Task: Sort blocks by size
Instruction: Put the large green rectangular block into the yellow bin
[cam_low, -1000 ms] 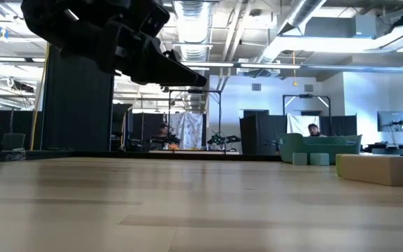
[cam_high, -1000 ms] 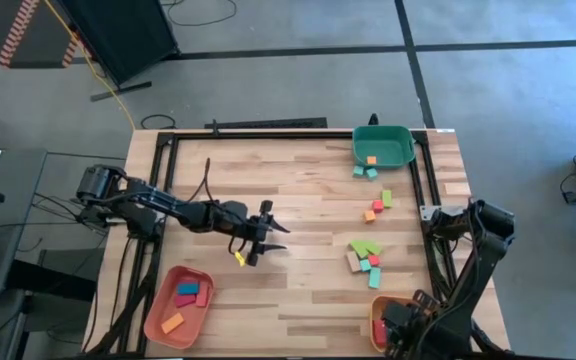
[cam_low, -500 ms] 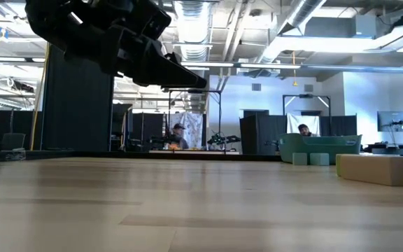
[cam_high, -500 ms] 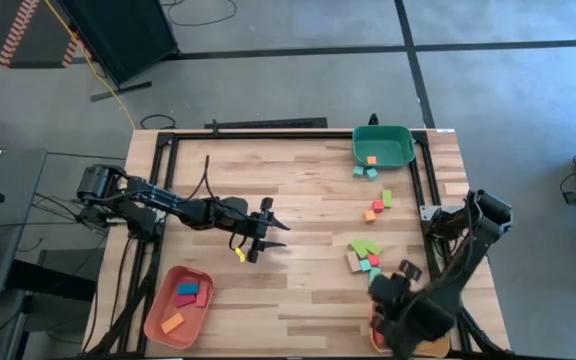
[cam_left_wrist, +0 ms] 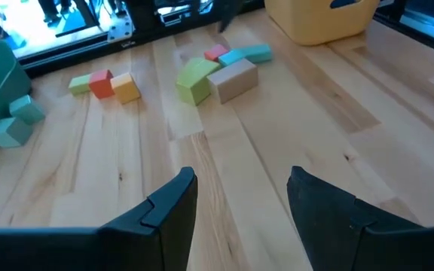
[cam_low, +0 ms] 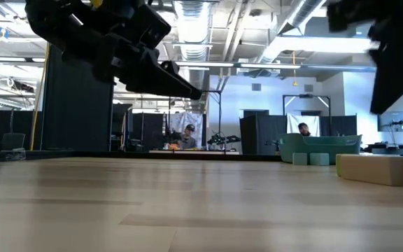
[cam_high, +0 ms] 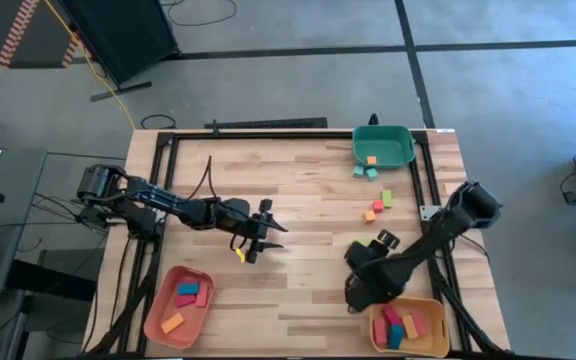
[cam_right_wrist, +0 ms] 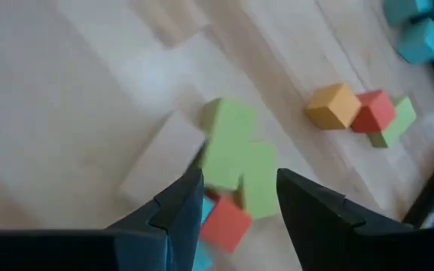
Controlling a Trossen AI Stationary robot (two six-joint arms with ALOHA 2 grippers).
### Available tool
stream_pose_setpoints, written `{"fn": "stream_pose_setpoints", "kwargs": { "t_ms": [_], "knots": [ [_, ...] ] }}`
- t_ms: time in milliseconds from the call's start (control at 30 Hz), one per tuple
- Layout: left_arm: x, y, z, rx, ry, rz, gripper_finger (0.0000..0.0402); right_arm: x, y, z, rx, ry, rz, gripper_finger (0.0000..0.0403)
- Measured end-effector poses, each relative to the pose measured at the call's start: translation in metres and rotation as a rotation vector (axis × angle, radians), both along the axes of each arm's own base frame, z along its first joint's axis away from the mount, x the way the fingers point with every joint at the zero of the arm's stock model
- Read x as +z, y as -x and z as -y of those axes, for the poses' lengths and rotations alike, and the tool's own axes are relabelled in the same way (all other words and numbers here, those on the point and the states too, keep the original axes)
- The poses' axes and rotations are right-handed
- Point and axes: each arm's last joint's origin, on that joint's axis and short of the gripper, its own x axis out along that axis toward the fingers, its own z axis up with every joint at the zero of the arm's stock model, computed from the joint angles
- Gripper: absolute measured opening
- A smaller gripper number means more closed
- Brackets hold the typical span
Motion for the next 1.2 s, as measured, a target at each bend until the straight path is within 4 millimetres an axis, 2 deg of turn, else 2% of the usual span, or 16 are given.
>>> {"fn": "stream_pose_setpoints", "kwargs": {
  "t_ms": [333, 667, 833, 1000, 1200],
  "knots": [
    [-0.002, 0.001, 0.000, 0.000, -0.001, -0.021, 0.0197, -0.018, -0.014, 0.021, -0.105, -0.112, 0.017, 0.0203],
    [-0.003, 0.001, 0.000, 0.000, -0.002, -0.031, 0.0197, -0.035, -0.013, 0.044, -0.156, -0.097, -0.026, 0.0189],
    [-0.003, 0.001, 0.000, 0.000, -0.002, -0.036, 0.0197, -0.040, -0.017, 0.053, -0.127, -0.168, 0.061, 0.0188],
    [-0.003, 0.001, 0.000, 0.001, 0.000, -0.038, 0.0197, -0.043, -0.011, 0.062, -0.145, -0.192, 0.083, 0.0188],
    [-0.003, 0.001, 0.000, 0.001, 0.001, -0.038, 0.0197, -0.044, -0.013, 0.063, -0.142, -0.217, 0.126, 0.0188]
  ]
}}
